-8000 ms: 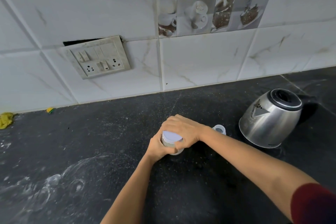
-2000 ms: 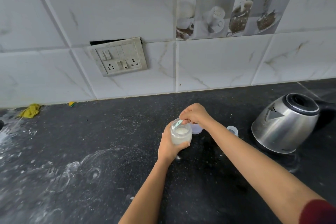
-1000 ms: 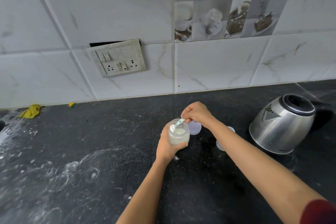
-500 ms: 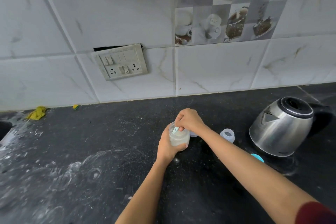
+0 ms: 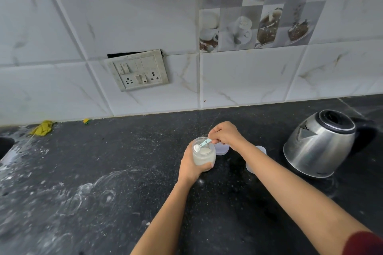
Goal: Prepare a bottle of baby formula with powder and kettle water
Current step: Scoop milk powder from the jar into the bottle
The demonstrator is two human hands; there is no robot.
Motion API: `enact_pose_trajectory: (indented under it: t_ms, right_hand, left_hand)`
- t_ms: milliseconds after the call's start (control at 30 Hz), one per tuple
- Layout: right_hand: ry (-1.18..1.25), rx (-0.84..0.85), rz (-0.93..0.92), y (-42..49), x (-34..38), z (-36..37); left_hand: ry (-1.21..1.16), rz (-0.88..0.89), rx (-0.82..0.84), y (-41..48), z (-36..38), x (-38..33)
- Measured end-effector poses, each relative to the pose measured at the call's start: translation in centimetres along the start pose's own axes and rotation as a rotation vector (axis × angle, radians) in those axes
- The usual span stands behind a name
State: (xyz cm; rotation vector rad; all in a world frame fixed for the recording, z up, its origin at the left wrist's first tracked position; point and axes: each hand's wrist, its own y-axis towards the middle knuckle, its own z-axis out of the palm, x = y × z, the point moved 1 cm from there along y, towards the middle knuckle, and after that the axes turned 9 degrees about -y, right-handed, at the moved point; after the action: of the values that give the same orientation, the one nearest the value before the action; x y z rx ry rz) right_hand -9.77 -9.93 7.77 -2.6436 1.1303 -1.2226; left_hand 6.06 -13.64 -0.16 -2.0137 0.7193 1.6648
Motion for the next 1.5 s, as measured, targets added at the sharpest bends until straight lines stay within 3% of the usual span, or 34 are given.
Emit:
enact_pose_trajectory:
  t_ms: [867, 1167, 1367, 1500]
  right_hand:
    - [0.282, -0.070, 0.173, -1.7, -4.1, -0.2]
    - [0.468, -0.057, 0.161, -2.5, -4.7, -2.3]
    - [0.531, -0.093, 0.119, -3.8, -6.5, -6.1]
    - [0.563, -0.155, 0.087, -5.2, -8.3, -8.9]
  left_hand:
    - [0.024, 0.048, -0.009, -0.3, 0.1, -0.5]
    - [0.063, -0.058, -0.142, -1.0, 0.6, -0.7]
    - [0.137, 0.104, -0.265, -1.3, 2.7, -3.3]
    - [0.164, 0.209, -0.218, -1.5, 5.1, -4.8]
